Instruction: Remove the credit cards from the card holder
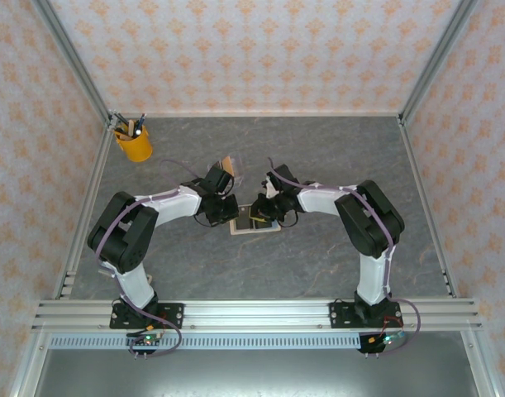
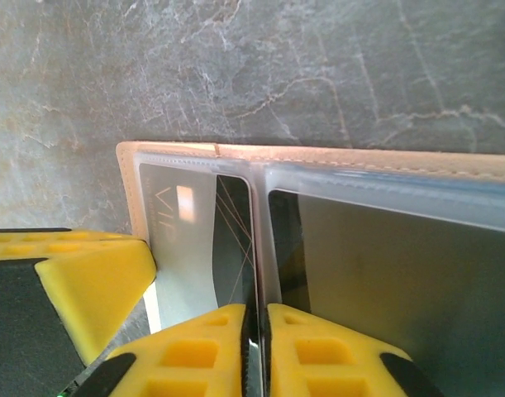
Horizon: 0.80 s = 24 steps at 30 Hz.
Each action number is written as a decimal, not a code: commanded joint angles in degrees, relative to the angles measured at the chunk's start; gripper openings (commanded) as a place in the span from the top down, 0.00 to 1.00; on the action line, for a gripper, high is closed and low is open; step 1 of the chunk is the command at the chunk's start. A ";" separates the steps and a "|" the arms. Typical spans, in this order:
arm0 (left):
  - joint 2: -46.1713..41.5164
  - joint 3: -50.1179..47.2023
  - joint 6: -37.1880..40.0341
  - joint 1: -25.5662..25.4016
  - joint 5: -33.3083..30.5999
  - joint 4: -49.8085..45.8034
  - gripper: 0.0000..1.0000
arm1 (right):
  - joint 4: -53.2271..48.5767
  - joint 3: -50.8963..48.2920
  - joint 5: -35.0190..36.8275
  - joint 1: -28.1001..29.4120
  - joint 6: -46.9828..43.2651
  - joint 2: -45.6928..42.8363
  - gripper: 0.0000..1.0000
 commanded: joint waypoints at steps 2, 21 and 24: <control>2.75 -1.58 0.32 -0.55 -1.19 -1.14 0.96 | 8.24 -2.33 -3.15 0.15 2.34 -0.74 0.88; 1.81 -2.59 -0.36 -0.50 -1.32 -0.10 0.97 | 1.51 -1.23 4.23 0.06 0.46 -0.48 0.78; 1.56 -2.67 -0.58 -0.55 -1.31 0.01 0.97 | 0.56 -0.88 4.00 0.06 0.08 0.56 0.77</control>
